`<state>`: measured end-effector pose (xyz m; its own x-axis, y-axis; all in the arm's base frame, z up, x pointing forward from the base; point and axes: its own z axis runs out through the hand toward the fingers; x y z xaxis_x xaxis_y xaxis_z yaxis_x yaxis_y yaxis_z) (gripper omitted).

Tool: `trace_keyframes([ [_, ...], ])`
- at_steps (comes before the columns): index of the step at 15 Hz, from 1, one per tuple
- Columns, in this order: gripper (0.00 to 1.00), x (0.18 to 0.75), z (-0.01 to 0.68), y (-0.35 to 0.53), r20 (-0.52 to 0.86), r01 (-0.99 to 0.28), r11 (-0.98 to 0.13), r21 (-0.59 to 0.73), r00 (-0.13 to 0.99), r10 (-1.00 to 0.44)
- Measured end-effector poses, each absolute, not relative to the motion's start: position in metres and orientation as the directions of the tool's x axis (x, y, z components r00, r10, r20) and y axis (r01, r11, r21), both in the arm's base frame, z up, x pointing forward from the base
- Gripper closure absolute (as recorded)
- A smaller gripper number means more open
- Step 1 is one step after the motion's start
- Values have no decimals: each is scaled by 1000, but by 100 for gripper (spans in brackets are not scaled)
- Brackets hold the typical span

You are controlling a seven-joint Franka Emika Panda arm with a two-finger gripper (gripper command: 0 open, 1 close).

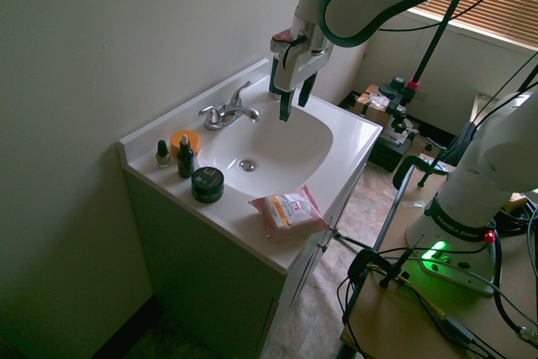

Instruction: Sanitize yourself

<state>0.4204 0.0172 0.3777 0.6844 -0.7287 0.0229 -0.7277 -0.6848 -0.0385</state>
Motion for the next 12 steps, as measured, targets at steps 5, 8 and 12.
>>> trace_keyframes([
  [5,0,444,400,7,39,-756,-650,-76,649,-760],
  [8,100,496,442,-30,51,-804,-579,-136,578,-815],
  [12,100,561,467,-78,42,-854,-489,-177,490,-871],
])
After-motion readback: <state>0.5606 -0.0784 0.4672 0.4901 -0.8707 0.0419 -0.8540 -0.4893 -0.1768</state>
